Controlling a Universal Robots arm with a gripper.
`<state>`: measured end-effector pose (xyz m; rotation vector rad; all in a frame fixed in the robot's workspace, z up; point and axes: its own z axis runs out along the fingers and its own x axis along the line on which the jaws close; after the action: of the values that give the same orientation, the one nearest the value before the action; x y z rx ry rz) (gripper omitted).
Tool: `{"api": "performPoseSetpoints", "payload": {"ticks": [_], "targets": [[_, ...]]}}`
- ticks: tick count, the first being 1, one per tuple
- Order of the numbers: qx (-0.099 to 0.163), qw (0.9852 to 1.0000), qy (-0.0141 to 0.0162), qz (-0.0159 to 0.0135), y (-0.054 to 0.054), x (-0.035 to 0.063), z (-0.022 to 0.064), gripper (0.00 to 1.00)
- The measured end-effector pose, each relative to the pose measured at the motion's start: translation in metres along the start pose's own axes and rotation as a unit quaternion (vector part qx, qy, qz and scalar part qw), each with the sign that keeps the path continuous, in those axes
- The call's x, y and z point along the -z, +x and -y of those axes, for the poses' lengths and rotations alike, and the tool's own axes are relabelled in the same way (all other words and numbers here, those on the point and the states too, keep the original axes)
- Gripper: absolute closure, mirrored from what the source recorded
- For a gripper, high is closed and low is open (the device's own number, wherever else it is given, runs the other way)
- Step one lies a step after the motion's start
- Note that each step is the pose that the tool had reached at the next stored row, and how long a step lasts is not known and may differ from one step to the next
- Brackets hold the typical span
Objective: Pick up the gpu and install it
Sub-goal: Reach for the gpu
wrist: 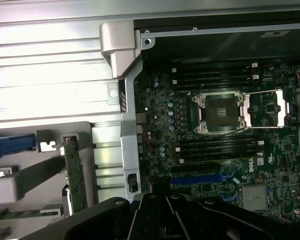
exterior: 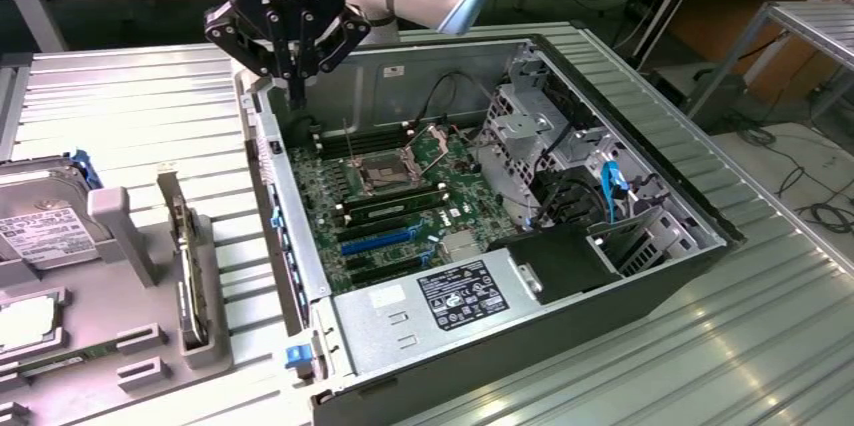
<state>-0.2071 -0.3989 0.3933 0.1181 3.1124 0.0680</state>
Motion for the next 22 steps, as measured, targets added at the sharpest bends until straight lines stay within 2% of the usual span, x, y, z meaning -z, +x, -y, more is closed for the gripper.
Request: {"api": "performPoseSetpoints", "payload": {"ticks": [22], "targets": [[0.0,1.0,0.0,0.0,0.02,0.0006,0.0015,0.89]]}}
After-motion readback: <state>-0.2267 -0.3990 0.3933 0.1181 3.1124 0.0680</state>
